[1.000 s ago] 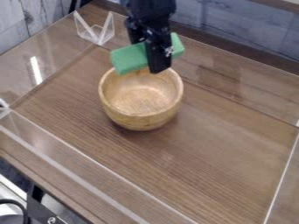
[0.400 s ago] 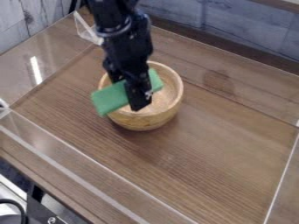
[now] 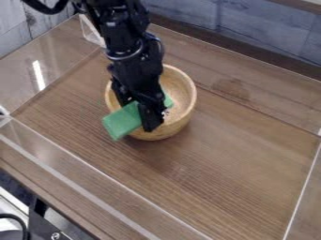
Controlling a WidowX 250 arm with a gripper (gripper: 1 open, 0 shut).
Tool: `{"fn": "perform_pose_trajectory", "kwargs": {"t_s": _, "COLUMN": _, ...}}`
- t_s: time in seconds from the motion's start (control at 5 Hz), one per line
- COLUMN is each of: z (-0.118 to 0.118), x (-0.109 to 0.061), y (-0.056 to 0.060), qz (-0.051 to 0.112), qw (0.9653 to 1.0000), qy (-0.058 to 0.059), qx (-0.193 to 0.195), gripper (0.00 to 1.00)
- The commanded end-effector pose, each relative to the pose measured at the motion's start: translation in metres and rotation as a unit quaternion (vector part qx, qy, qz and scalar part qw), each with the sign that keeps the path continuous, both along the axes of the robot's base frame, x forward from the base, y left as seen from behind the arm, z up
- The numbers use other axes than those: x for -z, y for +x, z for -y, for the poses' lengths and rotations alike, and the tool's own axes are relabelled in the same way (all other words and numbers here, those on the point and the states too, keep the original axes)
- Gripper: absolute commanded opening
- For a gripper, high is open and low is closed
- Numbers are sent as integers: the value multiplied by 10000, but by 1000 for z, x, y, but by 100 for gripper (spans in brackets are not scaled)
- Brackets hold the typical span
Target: Move green stick from inside the wooden bowl to the table next to it
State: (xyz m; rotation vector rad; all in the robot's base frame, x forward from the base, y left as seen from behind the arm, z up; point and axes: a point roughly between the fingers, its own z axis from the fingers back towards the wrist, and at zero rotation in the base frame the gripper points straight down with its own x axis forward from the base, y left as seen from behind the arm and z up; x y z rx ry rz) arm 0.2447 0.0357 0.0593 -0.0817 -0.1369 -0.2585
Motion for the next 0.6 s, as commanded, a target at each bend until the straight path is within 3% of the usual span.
{"fn": "perform_pose_trajectory", "kwargs": {"t_s": 0.0, "z": -4, "x": 1, "y": 1, "qz": -31, "qw": 9998, "qy": 37, "qx": -215, "gripper": 0}}
{"fn": "perform_pose_trajectory", "kwargs": {"t_s": 0.4, "z": -7, "x": -5, "y": -3, "qz": -222, "qw": 9971, "qy": -18, "qx": -731, "gripper": 0}}
